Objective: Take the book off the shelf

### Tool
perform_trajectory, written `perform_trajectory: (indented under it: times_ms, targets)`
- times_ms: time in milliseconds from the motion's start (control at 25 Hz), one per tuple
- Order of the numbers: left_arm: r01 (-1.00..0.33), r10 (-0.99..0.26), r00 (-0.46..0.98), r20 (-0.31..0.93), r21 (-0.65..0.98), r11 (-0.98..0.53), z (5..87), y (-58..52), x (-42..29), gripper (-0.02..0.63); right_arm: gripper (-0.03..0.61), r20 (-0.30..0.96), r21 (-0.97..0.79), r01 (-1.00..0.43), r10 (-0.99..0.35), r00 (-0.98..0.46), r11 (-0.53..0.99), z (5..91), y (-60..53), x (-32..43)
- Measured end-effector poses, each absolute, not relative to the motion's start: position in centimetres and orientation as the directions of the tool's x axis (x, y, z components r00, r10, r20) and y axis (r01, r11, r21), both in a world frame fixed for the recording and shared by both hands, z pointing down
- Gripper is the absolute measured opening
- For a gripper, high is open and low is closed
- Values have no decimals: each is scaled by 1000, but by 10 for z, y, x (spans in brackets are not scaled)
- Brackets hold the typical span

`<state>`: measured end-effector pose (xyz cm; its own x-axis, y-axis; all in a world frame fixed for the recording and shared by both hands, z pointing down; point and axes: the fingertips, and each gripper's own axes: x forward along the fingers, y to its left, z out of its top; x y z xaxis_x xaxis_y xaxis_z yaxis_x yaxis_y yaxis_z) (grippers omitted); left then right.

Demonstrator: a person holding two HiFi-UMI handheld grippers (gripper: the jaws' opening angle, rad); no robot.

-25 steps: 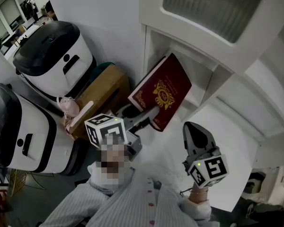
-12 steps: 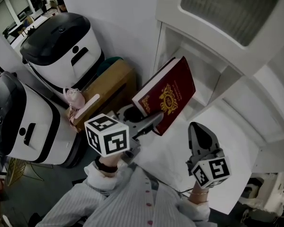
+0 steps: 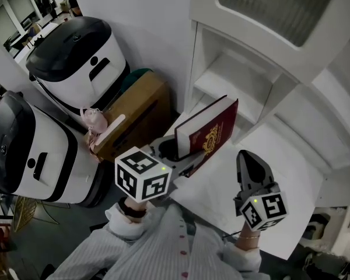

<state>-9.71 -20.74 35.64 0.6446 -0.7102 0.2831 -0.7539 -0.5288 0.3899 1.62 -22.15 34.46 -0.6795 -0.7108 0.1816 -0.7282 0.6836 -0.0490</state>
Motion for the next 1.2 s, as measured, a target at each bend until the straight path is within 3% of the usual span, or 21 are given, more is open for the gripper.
perform_trajectory:
  times_ms: [1200]
  targets:
    - [-467, -355, 876, 327, 385, -796, 381, -178, 82, 239, 14, 194, -6, -924, -906, -376, 382, 335, -168, 165]
